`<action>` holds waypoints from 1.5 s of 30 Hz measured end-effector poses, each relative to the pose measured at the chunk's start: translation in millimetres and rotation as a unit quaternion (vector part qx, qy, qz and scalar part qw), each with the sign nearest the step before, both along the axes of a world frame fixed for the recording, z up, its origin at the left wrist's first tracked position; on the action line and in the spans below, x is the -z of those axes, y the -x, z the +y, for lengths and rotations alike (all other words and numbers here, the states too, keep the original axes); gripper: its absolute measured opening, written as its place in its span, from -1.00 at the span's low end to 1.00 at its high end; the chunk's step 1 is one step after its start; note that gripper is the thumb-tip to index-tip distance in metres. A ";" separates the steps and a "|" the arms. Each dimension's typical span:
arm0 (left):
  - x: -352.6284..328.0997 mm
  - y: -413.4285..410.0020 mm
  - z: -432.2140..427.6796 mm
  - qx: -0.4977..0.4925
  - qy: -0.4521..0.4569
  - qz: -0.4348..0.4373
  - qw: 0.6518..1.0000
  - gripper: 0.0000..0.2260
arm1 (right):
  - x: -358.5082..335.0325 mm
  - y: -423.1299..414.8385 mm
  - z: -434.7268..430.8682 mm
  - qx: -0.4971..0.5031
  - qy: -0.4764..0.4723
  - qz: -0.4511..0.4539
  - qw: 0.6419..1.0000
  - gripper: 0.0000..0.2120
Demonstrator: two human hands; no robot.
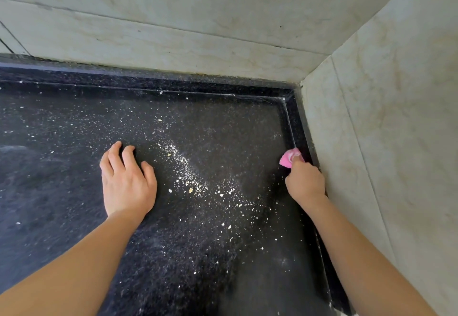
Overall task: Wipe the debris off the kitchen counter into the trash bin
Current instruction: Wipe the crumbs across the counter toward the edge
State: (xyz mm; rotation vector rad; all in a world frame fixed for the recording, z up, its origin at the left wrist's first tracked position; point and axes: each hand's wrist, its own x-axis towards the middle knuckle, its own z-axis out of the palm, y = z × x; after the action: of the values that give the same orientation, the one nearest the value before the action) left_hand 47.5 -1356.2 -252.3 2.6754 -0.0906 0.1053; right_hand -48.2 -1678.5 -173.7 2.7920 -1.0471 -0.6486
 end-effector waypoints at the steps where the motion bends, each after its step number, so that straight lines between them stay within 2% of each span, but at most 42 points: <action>1: 0.3 0.0 0.1 -0.001 0.001 -0.001 1.000 -0.61 | -0.7 8.5 3.2 0.016 -0.027 -0.008 0.999 -0.51; 3: -0.1 0.1 0.1 0.003 0.002 -0.001 1.000 -0.62 | -8.6 22.7 6.2 0.023 -0.114 -0.014 0.993 -0.64; 5: -0.2 -0.4 0.0 0.006 0.002 -0.001 1.000 -0.62 | -17.6 27.5 -1.0 0.009 -0.161 -0.045 0.986 -0.66; 7: 0.4 -0.6 0.3 0.009 0.002 0.001 1.000 -0.62 | -19.5 25.6 -15.1 -0.014 -0.096 -0.070 0.993 -0.59; 9: 1.1 -0.5 1.3 0.012 0.002 -0.003 1.000 -0.64 | -14.8 23.0 -16.0 -0.017 -0.031 -0.047 0.998 -0.51; 11: 2.0 0.5 1.6 0.014 0.003 -0.006 1.000 -0.65 | -3.7 23.4 0.7 0.027 -0.039 -0.056 0.997 -0.44; 14: 1.8 0.4 1.7 0.014 0.008 -0.004 1.000 -0.65 | 11.4 27.2 45.0 0.077 -0.071 -0.136 0.985 -0.49; 20: -2.2 -0.4 1.3 0.016 0.036 0.020 0.999 -0.64 | 22.1 43.6 142.1 0.012 -0.176 -0.161 0.971 -0.49; 24: -14.9 4.2 8.7 0.025 0.115 0.093 0.989 -0.59 | 4.6 51.5 174.3 -0.012 -0.354 -0.191 0.915 -0.50; 27: -27.0 15.6 29.4 0.031 0.153 0.124 0.980 -0.58 | -12.5 44.4 152.8 0.000 -0.323 -0.235 0.917 -0.54; 30: -30.2 38.5 63.3 0.027 0.084 0.125 0.988 -0.53 | -22.0 25.8 109.3 0.080 -0.274 -0.247 0.926 -0.67; 34: -20.2 64.3 95.6 0.035 -0.028 0.164 0.985 -0.43 | -19.4 3.2 82.3 0.242 -0.298 -0.247 0.890 -0.73; 36: -16.5 71.4 101.1 0.033 -0.046 0.196 0.979 -0.41 | -5.4 -3.8 95.3 0.227 -0.313 -0.239 0.891 -0.82; 39: -15.0 71.0 99.4 0.032 -0.054 0.216 0.974 -0.40 | 15.5 -10.1 138.9 0.144 -0.334 -0.207 0.908 -0.70; 43: -17.0 70.3 98.4 0.032 -0.076 0.234 0.969 -0.40 | 16.6 -13.0 210.8 0.087 -0.425 -0.179 0.883 -0.65; 45: -20.3 69.8 98.8 0.035 -0.089 0.236 0.967 -0.39 | 11.4 -9.7 229.3 0.079 -0.492 -0.151 0.854 -0.60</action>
State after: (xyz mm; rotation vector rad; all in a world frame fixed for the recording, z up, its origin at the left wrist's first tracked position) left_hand -22.4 -1257.4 -231.9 2.7907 -0.0450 -0.5855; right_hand -38.6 -1449.2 -185.1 3.8114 -1.2636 -1.0166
